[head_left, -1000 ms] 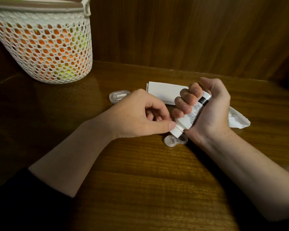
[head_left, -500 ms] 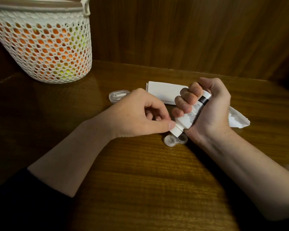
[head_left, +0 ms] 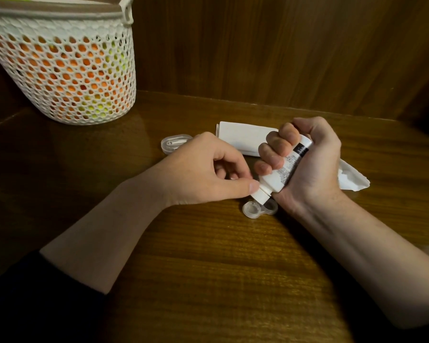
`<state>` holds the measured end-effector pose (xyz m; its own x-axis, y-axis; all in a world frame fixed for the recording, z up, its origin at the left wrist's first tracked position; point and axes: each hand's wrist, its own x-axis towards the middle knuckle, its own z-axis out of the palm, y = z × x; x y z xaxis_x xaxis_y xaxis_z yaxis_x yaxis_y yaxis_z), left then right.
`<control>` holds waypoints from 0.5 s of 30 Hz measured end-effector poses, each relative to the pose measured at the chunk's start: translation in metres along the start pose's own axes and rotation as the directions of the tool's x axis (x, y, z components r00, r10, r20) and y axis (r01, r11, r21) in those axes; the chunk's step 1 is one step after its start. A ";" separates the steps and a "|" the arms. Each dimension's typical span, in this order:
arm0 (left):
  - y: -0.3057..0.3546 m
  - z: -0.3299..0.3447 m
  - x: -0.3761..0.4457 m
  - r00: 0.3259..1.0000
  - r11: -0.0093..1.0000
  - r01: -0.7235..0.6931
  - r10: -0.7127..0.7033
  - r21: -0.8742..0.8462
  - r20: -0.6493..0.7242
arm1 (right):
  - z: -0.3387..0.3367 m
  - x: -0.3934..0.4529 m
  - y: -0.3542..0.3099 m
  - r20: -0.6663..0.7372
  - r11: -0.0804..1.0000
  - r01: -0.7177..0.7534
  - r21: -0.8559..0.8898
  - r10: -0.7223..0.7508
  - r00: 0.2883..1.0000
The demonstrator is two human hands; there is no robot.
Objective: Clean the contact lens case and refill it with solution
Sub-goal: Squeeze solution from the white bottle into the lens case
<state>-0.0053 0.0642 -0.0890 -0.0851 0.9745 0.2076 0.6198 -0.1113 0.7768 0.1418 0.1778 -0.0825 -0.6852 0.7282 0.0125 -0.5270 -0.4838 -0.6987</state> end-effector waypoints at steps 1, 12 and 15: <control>0.000 0.000 0.000 1.000 1.000 -0.003 0.003 0.000 0.001 | 0.000 0.000 0.000 0.001 1.000 0.000 0.001 0.000 1.000; -0.002 0.000 0.000 1.000 1.000 -0.026 0.026 0.012 -0.011 | -0.001 0.001 0.000 -0.003 1.000 0.010 -0.015 -0.010 1.000; -0.002 0.000 0.000 1.000 1.000 -0.012 0.012 0.009 -0.002 | -0.003 0.002 0.001 0.004 1.000 0.007 -0.014 -0.007 1.000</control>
<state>-0.0068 0.0647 -0.0909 -0.0794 0.9726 0.2184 0.6281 -0.1214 0.7686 0.1414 0.1801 -0.0848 -0.6833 0.7298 0.0206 -0.5249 -0.4715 -0.7086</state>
